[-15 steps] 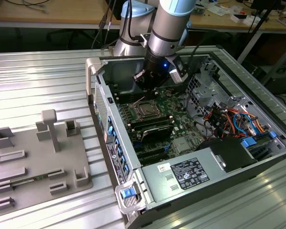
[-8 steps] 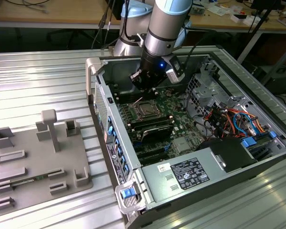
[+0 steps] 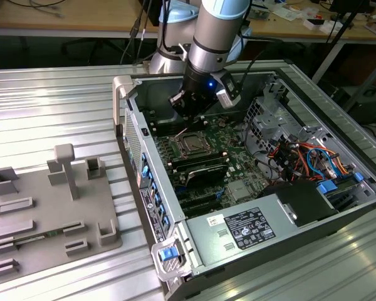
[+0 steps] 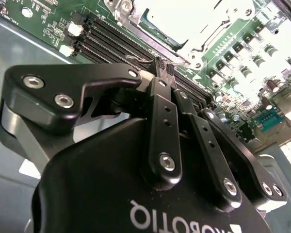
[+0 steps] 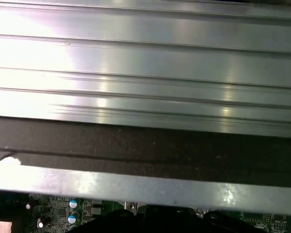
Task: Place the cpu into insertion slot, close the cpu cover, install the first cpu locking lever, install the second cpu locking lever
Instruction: 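Install the first cpu locking lever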
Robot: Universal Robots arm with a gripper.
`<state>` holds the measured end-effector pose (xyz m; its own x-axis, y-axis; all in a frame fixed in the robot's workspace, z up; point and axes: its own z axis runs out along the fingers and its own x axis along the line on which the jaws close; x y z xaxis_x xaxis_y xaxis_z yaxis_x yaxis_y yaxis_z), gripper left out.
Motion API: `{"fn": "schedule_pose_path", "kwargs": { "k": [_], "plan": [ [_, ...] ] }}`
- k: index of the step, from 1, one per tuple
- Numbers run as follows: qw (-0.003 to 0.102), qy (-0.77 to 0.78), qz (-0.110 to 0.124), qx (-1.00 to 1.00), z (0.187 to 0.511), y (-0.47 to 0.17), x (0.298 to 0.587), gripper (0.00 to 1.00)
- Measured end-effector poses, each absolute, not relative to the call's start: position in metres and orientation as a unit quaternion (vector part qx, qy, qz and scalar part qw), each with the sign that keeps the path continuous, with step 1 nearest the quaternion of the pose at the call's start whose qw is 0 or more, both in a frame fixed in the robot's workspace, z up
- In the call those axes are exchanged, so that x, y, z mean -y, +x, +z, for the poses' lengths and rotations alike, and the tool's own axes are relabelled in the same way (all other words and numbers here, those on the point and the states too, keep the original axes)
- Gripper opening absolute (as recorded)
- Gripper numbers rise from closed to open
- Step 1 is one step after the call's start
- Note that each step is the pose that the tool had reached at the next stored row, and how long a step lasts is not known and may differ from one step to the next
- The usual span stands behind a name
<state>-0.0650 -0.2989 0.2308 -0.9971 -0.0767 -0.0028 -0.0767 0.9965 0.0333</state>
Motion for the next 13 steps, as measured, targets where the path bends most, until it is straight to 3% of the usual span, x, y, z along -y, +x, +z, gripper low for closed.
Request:
{"fn": "schedule_pose_path", "kwargs": {
  "k": [13],
  "plan": [
    [0.001,-0.038,0.014,-0.999,0.222,-0.052,0.299,0.11]
  ]
}}
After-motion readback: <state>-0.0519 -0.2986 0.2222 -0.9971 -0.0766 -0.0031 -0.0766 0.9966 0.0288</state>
